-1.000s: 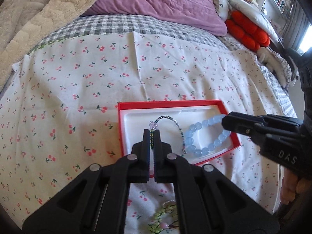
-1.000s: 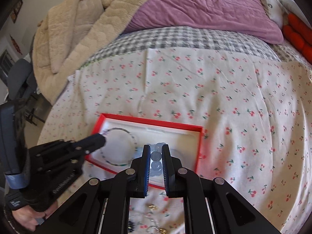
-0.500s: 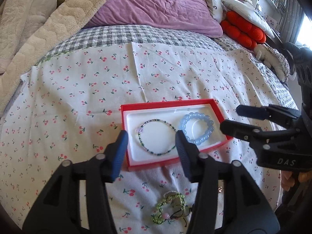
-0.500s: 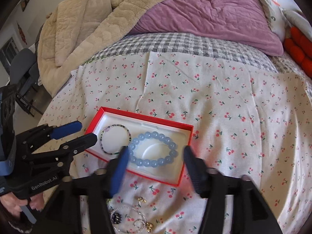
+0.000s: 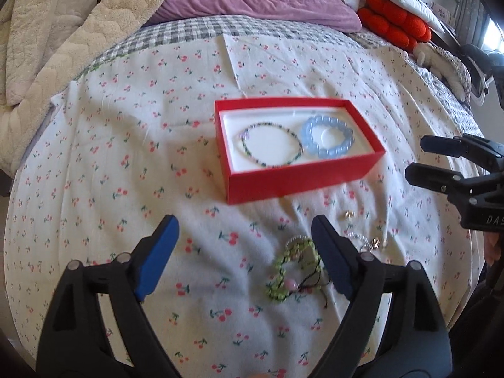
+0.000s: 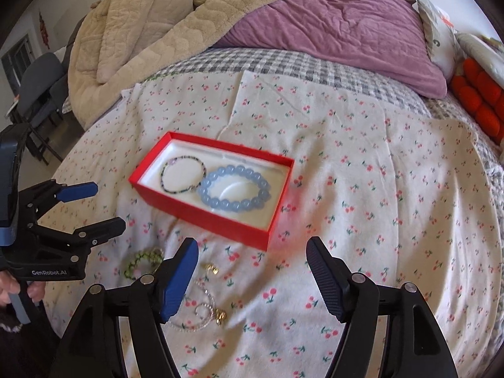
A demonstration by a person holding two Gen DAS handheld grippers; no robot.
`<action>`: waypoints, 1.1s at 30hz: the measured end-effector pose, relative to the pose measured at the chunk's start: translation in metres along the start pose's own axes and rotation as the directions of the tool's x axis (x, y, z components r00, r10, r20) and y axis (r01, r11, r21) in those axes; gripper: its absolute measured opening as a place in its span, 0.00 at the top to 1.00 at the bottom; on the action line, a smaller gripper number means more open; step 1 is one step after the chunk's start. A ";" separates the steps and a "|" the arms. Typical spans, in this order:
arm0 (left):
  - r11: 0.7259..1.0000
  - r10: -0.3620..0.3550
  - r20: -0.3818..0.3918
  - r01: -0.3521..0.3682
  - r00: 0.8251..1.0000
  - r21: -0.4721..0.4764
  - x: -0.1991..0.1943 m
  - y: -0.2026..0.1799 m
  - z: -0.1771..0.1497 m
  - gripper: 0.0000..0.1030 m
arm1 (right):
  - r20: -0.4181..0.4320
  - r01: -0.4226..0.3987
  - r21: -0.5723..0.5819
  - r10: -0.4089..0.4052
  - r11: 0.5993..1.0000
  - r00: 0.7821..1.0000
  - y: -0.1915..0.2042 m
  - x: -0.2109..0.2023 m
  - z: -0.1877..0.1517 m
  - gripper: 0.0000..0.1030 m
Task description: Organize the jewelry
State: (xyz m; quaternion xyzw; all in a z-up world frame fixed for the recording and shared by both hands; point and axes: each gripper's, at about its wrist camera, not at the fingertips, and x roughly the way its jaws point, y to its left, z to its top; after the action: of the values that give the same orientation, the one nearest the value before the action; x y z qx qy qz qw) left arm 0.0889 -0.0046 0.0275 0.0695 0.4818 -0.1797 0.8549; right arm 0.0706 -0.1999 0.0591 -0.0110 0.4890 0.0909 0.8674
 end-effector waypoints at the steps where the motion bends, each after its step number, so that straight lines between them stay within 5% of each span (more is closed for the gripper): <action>1: 1.000 -0.004 -0.005 0.004 1.000 0.002 0.000 0.001 -0.005 0.16 | -0.008 -0.011 0.006 0.011 1.000 1.000 0.001 0.002 -0.004 0.30; 11: 0.997 -0.071 -0.063 0.071 0.995 0.005 0.008 0.013 -0.048 0.16 | -0.110 -0.042 -0.065 0.035 0.997 0.993 0.021 0.021 -0.058 0.30; 18: 0.993 -0.111 -0.073 0.113 0.991 0.024 0.009 0.013 -0.063 0.17 | -0.108 -0.083 -0.133 0.069 0.988 0.992 0.038 0.018 -0.076 0.30; 26: 0.987 -0.149 -0.099 0.154 0.984 0.048 0.016 0.003 -0.062 0.33 | -0.113 -0.148 -0.258 0.122 0.955 0.986 0.071 0.021 -0.084 0.31; 33: 0.982 -0.181 -0.115 0.187 0.977 0.041 0.022 0.001 -0.059 0.49 | -0.156 -0.202 -0.285 0.163 0.937 0.974 0.088 0.039 -0.083 0.52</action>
State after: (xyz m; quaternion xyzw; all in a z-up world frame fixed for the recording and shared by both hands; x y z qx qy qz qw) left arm 0.0527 0.0079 -0.0220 0.0564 0.5279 -0.2662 0.8045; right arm 0.0057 -0.1170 -0.0115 -0.1027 0.5238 0.2431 0.8099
